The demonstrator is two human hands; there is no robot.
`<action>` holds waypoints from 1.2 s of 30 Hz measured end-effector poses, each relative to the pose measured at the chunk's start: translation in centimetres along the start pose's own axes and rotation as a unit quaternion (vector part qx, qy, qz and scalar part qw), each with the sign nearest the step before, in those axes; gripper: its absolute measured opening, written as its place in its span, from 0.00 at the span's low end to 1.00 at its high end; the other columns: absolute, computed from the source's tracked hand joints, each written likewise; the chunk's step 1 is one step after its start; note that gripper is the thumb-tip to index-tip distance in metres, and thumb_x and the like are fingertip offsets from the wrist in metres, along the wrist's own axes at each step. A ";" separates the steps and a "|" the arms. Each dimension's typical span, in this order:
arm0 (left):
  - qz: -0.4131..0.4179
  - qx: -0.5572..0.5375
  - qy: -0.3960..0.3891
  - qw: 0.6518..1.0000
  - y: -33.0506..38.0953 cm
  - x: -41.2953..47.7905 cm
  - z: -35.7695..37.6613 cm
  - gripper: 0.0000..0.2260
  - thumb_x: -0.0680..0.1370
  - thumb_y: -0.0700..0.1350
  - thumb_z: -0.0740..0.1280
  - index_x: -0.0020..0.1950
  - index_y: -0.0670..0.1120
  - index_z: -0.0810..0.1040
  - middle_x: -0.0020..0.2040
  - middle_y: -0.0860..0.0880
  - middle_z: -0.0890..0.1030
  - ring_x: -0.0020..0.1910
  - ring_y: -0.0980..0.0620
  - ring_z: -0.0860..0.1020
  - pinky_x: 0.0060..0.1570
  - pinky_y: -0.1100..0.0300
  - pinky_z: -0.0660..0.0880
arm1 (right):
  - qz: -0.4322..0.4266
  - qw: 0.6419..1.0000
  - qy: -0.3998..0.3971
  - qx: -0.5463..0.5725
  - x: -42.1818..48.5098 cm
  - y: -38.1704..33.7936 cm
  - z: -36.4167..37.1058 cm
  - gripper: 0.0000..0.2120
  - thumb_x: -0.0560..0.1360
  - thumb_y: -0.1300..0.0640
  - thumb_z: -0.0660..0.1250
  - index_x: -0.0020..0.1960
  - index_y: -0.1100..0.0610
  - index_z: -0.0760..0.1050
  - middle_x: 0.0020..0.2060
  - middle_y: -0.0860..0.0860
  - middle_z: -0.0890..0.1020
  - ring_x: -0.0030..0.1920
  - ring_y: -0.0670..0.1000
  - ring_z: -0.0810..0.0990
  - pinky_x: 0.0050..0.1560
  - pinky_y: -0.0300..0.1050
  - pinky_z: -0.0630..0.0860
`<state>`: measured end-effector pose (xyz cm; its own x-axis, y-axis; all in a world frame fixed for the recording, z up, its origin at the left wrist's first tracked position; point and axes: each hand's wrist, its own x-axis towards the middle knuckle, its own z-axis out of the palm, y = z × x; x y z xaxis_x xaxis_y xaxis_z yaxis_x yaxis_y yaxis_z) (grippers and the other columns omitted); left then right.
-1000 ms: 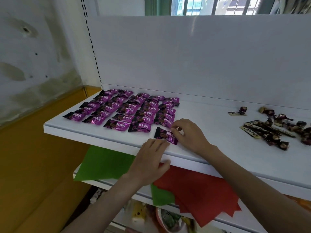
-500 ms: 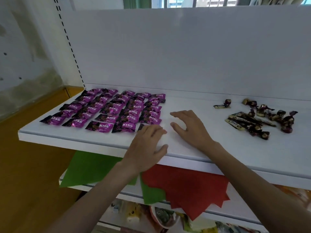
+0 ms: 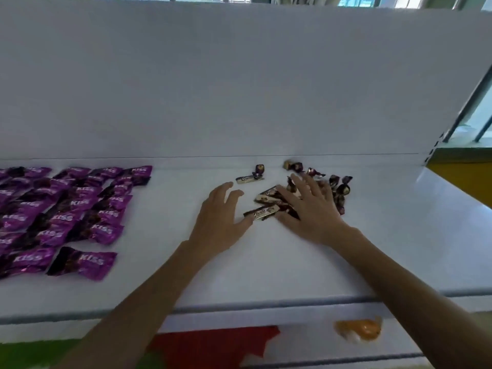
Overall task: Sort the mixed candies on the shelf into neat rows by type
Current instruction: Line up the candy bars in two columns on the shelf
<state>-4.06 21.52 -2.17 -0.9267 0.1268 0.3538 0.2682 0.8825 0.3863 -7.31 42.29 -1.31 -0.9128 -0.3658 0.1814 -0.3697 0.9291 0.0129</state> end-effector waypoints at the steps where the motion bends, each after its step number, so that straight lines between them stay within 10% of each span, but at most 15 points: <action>1: -0.014 0.004 -0.014 1.000 0.3 1.4 0.8 0.27 0.75 0.56 0.65 0.70 0.48 0.64 0.75 0.47 0.57 0.74 0.49 0.54 0.70 0.55 0.53 | 0.005 1.000 -0.006 -0.002 0.4 1.3 0.1 0.32 0.73 0.32 0.46 0.74 0.43 0.49 0.76 0.50 0.46 0.75 0.55 0.41 0.70 0.66 0.39; 13: -0.075 0.096 -0.170 0.978 3.9 11.6 6.6 0.40 0.71 0.70 0.55 0.75 0.55 0.41 0.77 0.45 0.43 0.76 0.45 0.43 0.73 0.41 0.42 | -0.019 0.994 -0.083 0.062 6.5 11.7 0.4 0.35 0.71 0.31 0.54 0.73 0.38 0.44 0.76 0.47 0.45 0.75 0.54 0.43 0.72 0.65 0.44; 30: 0.098 -0.071 -0.217 0.969 14.4 13.0 11.6 0.35 0.72 0.62 0.65 0.74 0.58 0.51 0.74 0.53 0.61 0.73 0.48 0.56 0.72 0.51 0.53 | -0.009 0.992 -0.052 0.117 2.0 20.2 -0.2 0.42 0.60 0.27 0.54 0.70 0.45 0.61 0.65 0.45 0.70 0.63 0.50 0.67 0.64 0.48 0.62; 36: 0.059 -0.108 -0.053 0.991 13.1 11.0 8.9 0.22 0.75 0.61 0.62 0.65 0.52 0.72 0.64 0.54 0.72 0.63 0.57 0.66 0.61 0.63 0.61 | -0.023 0.991 -0.008 0.130 0.2 20.4 -1.2 0.42 0.58 0.27 0.55 0.68 0.44 0.65 0.68 0.47 0.67 0.69 0.51 0.60 0.68 0.53 0.58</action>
<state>-13.09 38.49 -0.82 -0.9054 0.2799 0.3193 0.4150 0.7429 0.5253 -14.79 61.27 0.20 -0.8961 -0.4101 0.1700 -0.4409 0.8667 -0.2332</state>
